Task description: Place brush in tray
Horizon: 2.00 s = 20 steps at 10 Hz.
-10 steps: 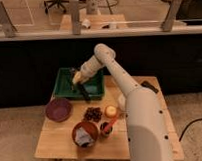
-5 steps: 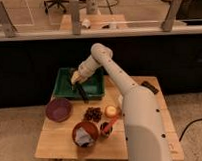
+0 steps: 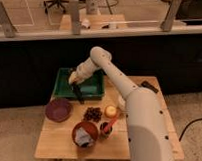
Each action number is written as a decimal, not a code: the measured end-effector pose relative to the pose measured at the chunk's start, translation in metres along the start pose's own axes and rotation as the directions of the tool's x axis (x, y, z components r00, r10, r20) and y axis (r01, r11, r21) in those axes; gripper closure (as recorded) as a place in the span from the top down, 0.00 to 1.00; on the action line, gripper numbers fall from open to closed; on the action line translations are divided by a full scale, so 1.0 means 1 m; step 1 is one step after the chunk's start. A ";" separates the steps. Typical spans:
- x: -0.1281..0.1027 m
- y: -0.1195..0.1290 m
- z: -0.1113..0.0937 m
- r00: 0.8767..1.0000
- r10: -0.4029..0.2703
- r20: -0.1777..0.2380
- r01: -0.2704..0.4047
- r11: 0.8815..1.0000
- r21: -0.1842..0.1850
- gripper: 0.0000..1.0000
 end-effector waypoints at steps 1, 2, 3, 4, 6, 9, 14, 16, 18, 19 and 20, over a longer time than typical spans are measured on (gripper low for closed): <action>0.001 -0.002 0.005 1.000 0.013 -0.010 -0.012 1.000 0.005 0.11; 0.002 -0.006 0.011 0.999 0.032 -0.018 -0.032 0.999 0.003 0.11; 0.004 -0.008 0.014 0.998 0.056 -0.020 -0.056 0.998 0.003 0.11; 0.005 -0.007 0.016 0.996 0.086 -0.020 -0.086 0.996 0.004 0.11; 0.009 -0.005 0.018 0.989 0.149 -0.015 -0.149 0.989 0.011 0.11; 0.014 -0.002 0.021 0.980 0.198 -0.016 -0.197 0.980 0.025 0.11; 0.020 -0.006 0.022 0.983 0.181 -0.033 -0.180 0.983 0.027 0.40; 0.020 -0.007 0.022 0.981 0.190 -0.033 -0.190 0.982 0.022 0.60; 0.021 -0.009 0.024 0.981 0.192 -0.024 -0.191 0.981 0.018 0.78; 0.022 -0.011 0.024 0.981 0.191 -0.020 -0.190 0.982 0.018 0.80; 0.022 -0.012 0.024 0.982 0.187 -0.017 -0.187 0.982 0.020 0.80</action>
